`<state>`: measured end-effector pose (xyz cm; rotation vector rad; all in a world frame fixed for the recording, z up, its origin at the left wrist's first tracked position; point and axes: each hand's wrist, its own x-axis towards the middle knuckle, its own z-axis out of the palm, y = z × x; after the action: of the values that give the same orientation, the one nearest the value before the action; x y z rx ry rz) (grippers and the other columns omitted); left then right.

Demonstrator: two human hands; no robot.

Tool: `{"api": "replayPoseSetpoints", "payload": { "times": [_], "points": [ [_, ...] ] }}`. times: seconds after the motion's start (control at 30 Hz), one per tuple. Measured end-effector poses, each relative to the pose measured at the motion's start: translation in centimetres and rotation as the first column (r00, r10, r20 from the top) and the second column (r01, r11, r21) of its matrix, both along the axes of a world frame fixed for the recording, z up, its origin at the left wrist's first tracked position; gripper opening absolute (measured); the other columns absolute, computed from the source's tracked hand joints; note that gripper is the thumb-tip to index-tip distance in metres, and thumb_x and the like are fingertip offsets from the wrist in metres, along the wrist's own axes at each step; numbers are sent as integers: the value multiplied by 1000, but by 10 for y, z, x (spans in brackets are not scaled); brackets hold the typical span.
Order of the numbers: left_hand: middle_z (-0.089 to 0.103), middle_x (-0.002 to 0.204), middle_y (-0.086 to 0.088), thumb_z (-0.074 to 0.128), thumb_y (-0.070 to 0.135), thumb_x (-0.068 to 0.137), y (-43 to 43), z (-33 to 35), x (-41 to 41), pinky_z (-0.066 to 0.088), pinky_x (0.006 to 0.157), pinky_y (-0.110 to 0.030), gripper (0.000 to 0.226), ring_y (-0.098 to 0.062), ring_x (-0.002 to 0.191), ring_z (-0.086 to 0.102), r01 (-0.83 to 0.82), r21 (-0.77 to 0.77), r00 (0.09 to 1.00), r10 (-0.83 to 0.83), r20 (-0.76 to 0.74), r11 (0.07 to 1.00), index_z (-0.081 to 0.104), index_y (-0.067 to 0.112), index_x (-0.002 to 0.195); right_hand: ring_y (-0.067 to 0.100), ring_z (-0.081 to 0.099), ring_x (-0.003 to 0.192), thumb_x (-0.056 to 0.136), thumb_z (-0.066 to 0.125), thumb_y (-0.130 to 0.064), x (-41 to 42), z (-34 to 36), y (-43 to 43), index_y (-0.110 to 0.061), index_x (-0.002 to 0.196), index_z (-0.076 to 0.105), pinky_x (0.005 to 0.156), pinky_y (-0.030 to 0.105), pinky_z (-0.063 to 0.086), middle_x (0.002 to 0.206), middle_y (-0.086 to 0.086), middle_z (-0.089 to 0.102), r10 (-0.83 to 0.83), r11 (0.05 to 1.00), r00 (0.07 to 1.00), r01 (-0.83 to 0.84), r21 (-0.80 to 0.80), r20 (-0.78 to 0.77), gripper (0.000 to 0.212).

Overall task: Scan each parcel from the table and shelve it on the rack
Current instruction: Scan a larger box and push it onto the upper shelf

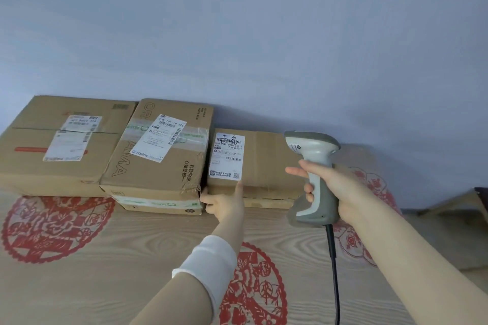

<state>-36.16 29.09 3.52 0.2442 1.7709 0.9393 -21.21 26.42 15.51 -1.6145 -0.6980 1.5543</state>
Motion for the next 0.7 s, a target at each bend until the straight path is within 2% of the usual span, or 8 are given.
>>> {"api": "replayPoseSetpoints", "payload": {
  "times": [0.1,0.2,0.27,0.33,0.4,0.47,0.6,0.7],
  "points": [
    [22,144,-22,77,30,75,0,-7,7,37,98,-41,86,-39,120,42,48,2,997,-47,-67,999,21,13,137,11,43,38,90,62,-19,3,-9,11,-11,105,55,42,21,41,102,4,75,13,1000,1000,-13,-14,-5,18],
    [28,144,-15,79,44,70,8,-18,4,35,106,-44,93,-33,129,38,63,48,993,-58,-101,997,24,12,138,11,43,38,90,62,-19,9,-17,21,-12,103,56,40,21,42,99,4,75,16,1000,999,-17,-26,-31,16],
    [37,145,-6,80,59,56,15,-25,-3,37,108,-46,109,-29,130,42,78,87,996,-74,-46,993,29,17,142,11,42,38,90,62,-19,16,-20,24,-12,100,56,40,21,42,99,4,75,17,999,999,-17,-27,-33,14],
    [51,136,0,82,66,40,19,-27,-9,46,100,-48,118,-26,117,55,102,76,990,-109,89,992,38,22,140,11,42,38,90,62,-19,22,-23,26,-12,101,56,41,20,42,99,4,75,23,999,999,-24,-24,-34,15],
    [57,127,-1,86,48,57,21,-29,-11,54,90,-47,94,-24,103,62,107,100,959,-129,254,989,44,18,135,11,42,39,90,63,-19,27,-26,28,-11,102,57,41,20,42,100,3,75,30,999,999,-31,-27,-42,16],
    [60,122,-4,81,24,73,23,-30,-10,56,86,-45,69,-21,97,64,61,152,925,-113,362,986,48,14,133,11,43,39,90,63,-20,30,-31,30,-12,103,56,41,20,42,101,4,75,32,999,998,-34,-35,-54,16],
    [64,112,-7,71,8,82,20,-26,-6,59,78,-40,51,-16,91,64,-3,229,931,-81,357,973,50,3,128,11,43,39,90,62,-20,33,-34,32,-13,107,56,40,22,42,103,5,74,48,998,996,-50,-37,-71,20],
    [62,117,-12,71,7,82,13,-27,-3,60,71,-35,51,-17,91,64,-44,247,942,-42,334,968,50,1,127,11,43,39,90,62,-20,33,-33,32,-12,109,56,40,21,42,103,5,74,63,997,995,-66,-38,-75,22]
  ]
}}
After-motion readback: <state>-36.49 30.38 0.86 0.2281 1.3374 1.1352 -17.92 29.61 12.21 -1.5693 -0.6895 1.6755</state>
